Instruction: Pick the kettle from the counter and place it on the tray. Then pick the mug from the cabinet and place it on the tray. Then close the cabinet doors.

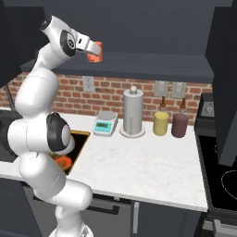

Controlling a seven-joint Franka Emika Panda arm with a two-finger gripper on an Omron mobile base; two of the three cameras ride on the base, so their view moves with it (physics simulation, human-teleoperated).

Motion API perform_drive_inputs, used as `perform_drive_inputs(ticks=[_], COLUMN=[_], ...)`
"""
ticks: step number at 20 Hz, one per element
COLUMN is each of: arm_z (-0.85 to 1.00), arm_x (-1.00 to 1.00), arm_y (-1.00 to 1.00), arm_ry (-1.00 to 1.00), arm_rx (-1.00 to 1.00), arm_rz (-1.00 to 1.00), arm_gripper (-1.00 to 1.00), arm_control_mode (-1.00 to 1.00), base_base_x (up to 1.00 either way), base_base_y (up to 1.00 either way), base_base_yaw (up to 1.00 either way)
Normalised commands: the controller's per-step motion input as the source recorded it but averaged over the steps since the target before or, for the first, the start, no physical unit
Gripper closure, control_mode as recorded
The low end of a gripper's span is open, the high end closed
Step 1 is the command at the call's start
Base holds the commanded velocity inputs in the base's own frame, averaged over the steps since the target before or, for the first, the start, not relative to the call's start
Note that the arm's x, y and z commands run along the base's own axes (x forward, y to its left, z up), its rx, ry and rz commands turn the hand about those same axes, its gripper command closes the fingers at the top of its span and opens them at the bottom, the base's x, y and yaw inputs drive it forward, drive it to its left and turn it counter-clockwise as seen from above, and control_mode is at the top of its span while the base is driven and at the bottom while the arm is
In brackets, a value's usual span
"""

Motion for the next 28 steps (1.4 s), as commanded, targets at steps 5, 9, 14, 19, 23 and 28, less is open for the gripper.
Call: perform_drive_inputs(ticks=[5, 9, 14, 19, 23, 28], arm_z=[0.0, 0.0, 0.0, 0.0, 0.0, 0.0], arm_x=[0.12, 0.12, 0.11, 0.03, 0.0, 0.0], arm_y=[0.04, 0.0, 0.0, 0.0, 0.0, 0.0], arm_ry=[0.01, 0.01, 0.01, 0.0, 0.0, 0.0], arm_rx=[0.0, 0.0, 0.0, 0.0, 0.0, 0.0], arm_rz=[-0.03, -0.03, -0.03, -0.02, -0.01, 0.0], arm_gripper=[-1.0, -1.0, 1.0, 1.0, 1.0, 1.0], arm_control_mode=[-1.0, -1.0, -1.0, -1.0, -1.0, -1.0], base_base_x=[0.0, 0.0, 0.0, 0.0, 0.0, 0.0], base_base_y=[0.0, 0.0, 0.0, 0.0, 0.0, 0.0], base_base_yaw=[0.0, 0.0, 0.0, 0.0, 0.0, 0.0])
